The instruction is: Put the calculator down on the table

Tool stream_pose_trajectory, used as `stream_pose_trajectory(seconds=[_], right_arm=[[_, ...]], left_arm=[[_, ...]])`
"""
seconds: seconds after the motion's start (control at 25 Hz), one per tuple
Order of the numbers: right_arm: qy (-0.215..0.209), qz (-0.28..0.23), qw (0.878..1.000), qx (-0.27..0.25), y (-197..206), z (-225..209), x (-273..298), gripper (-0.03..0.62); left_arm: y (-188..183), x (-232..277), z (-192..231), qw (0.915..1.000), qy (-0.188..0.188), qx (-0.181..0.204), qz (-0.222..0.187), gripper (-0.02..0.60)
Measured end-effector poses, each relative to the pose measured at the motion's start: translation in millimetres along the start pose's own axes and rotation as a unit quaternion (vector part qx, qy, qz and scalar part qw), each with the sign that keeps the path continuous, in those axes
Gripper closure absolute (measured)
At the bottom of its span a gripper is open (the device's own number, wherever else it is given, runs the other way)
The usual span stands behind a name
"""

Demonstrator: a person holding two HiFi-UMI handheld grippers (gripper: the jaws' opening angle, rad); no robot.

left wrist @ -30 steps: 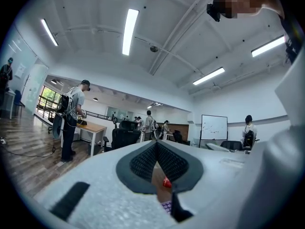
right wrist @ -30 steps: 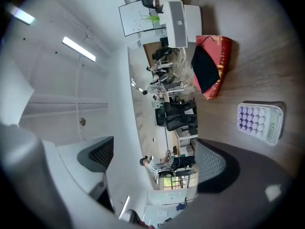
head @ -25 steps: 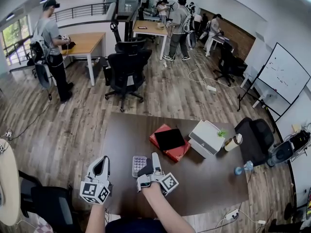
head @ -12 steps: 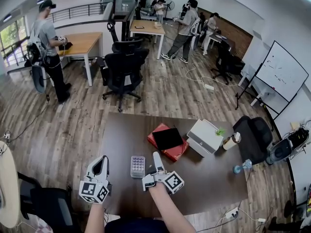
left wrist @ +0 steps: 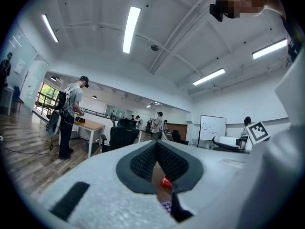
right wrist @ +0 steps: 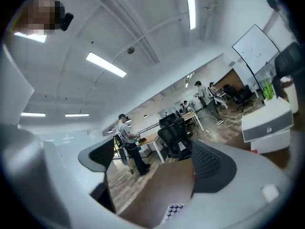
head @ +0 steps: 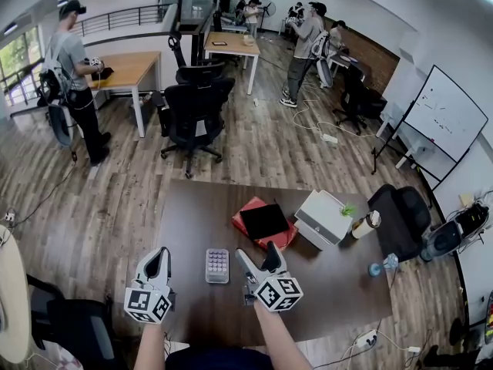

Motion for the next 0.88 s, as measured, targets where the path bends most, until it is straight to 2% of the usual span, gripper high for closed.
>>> stream_pose_trajectory(seconds=[0.16, 0.28, 0.36, 0.52, 0.72, 0.88], right_arm=[[0.035, 0.022, 0.996, -0.080, -8, 0, -7, 0.092], [0.063, 0.023, 0.982, -0.175, -16, 2, -13, 0.095], [0.075, 0.027, 0.973, -0.215, -19, 0, -15, 0.098], [0.093, 0.031, 0.975, -0.199, -20, -12, -22, 0.125], [0.113, 0.056, 0.963, -0.238, -25, -17, -27, 0.125], [0.118, 0.052, 0.963, -0.236, -27, -17, -28, 0.125]], left_arm=[[-1, 2, -1, 1.0000, -0.003, 0.003, 0.001, 0.583], [-1, 4, -3, 0.9999, -0.002, 0.013, 0.003, 0.584], [-2, 5, -4, 0.9998, -0.002, 0.017, 0.004, 0.584], [0, 3, -1, 0.9999, 0.000, 0.015, 0.005, 0.584], [-2, 2, -1, 0.9997, -0.001, 0.024, 0.007, 0.584], [-3, 3, -1, 0.9996, -0.002, 0.028, 0.008, 0.583]])
Point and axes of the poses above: the fingertips, and each gripper's own axes: x forward along the fingers, z to its left, y out of its underside, the point moved 10 cm from there along -x, backward along the fingers, and after that the axes turned 9 degrees about z, right-handed, at the moved point
